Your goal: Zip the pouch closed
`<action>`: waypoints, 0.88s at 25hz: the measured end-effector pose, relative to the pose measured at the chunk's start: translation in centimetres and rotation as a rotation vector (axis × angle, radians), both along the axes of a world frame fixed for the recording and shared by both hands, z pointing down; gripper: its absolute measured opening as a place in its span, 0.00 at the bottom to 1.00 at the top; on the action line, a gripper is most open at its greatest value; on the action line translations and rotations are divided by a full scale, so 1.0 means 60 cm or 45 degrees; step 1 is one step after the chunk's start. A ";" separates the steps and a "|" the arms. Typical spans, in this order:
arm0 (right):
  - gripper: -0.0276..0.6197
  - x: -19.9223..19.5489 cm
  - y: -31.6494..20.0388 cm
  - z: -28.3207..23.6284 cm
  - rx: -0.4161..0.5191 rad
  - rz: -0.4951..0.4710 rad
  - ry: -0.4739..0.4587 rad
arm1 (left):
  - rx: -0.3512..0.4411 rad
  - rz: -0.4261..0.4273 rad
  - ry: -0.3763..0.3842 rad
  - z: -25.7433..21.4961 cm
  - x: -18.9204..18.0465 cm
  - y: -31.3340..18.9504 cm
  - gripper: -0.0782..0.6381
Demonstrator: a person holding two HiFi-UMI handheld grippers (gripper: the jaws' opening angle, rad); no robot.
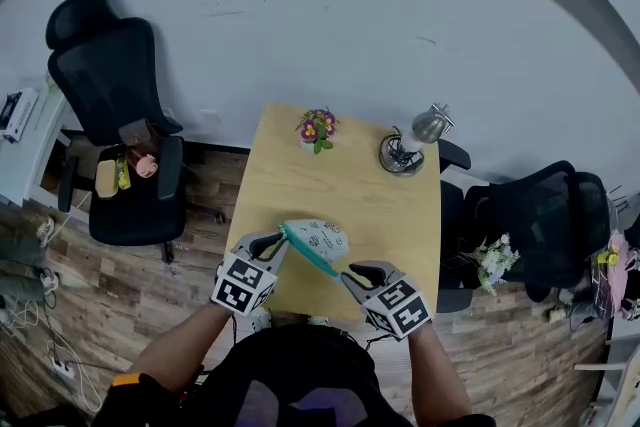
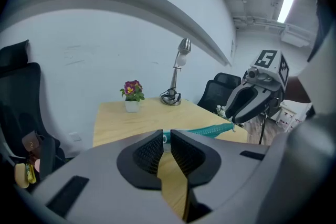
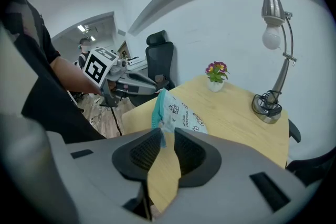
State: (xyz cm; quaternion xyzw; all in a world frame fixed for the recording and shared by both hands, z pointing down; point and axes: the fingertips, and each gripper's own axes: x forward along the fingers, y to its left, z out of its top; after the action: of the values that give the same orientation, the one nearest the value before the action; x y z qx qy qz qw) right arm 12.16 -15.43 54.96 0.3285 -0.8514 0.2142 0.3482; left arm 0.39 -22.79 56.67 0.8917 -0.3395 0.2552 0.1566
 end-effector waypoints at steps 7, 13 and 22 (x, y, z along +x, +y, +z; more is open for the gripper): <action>0.20 -0.005 -0.040 -0.059 0.142 0.127 -0.057 | 0.058 -0.050 0.081 -0.062 -0.002 0.008 0.19; 0.11 -0.004 -0.081 -0.152 0.383 0.353 -0.135 | 0.230 -0.120 0.112 -0.157 0.016 0.000 0.19; 0.07 -0.024 -0.081 -0.302 0.699 0.537 -0.248 | 0.436 -0.191 0.199 -0.312 0.035 0.021 0.15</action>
State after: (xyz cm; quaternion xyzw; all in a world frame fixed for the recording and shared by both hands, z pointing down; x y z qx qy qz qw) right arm 10.70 -20.27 36.82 0.5565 -0.8198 0.0748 0.1124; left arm 2.48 -21.55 37.94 0.8946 -0.4302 0.1115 0.0472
